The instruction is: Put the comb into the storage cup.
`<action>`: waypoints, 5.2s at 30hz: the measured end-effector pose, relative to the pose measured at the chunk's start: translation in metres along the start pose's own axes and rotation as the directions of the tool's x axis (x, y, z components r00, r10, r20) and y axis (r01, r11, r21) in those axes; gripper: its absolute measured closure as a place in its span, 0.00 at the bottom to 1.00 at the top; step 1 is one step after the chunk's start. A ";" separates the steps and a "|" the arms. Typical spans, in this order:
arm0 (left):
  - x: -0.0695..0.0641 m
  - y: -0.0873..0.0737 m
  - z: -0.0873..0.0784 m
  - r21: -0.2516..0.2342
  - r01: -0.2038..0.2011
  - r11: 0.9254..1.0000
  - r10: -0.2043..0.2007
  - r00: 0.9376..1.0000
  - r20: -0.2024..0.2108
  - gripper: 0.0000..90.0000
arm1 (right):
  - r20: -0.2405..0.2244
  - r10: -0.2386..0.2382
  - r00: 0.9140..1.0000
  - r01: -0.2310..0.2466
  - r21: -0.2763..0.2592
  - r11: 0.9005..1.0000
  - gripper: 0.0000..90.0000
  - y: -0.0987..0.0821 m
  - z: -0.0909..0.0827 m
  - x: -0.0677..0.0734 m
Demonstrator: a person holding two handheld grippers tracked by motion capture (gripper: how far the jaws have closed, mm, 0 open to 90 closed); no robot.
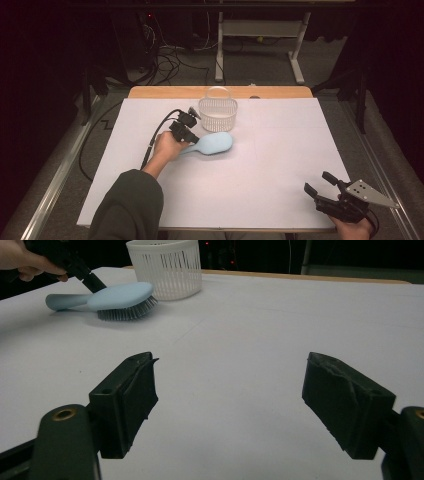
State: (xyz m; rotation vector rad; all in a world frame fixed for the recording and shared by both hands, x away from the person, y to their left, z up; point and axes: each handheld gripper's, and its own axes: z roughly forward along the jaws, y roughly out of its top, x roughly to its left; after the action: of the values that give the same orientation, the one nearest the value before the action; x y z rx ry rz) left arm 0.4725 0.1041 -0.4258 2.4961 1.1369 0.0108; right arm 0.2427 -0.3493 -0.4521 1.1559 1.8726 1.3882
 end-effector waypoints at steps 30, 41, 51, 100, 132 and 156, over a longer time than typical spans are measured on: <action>-0.004 -0.016 -0.001 0.006 -0.002 1.000 0.002 1.000 0.029 0.98 | 0.003 -0.001 1.000 0.001 -0.002 1.000 0.25 0.000 0.000 0.000; -0.007 -0.020 -0.004 0.007 -0.007 1.000 0.007 1.000 0.026 0.98 | 0.002 -0.002 1.000 0.002 -0.003 1.000 0.25 0.000 -0.001 0.000; -0.009 -0.022 -0.004 0.004 -0.006 1.000 0.006 1.000 0.023 0.98 | 0.002 -0.001 1.000 0.001 0.000 1.000 0.25 0.000 0.000 0.000; 0.003 -0.037 -0.026 -0.145 0.089 0.985 -0.091 0.996 -0.004 0.28 | 0.001 -0.003 1.000 0.003 -0.005 1.000 0.25 0.000 -0.001 0.000; -0.024 -0.050 -0.012 -0.089 -0.008 0.996 0.011 0.999 0.030 0.19 | 0.002 0.000 1.000 0.000 -0.007 1.000 0.25 0.000 -0.001 0.000; -0.035 -0.040 0.008 -0.028 -0.070 0.997 0.069 0.997 -0.023 0.41 | 0.002 0.001 1.000 -0.001 -0.005 1.000 0.25 0.000 -0.001 0.000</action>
State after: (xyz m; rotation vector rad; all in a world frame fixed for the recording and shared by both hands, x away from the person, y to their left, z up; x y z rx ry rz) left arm 0.4212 0.0999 -0.4422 2.5148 1.0504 0.0731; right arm 0.2418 -0.3496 -0.4517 1.1559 1.8667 1.3916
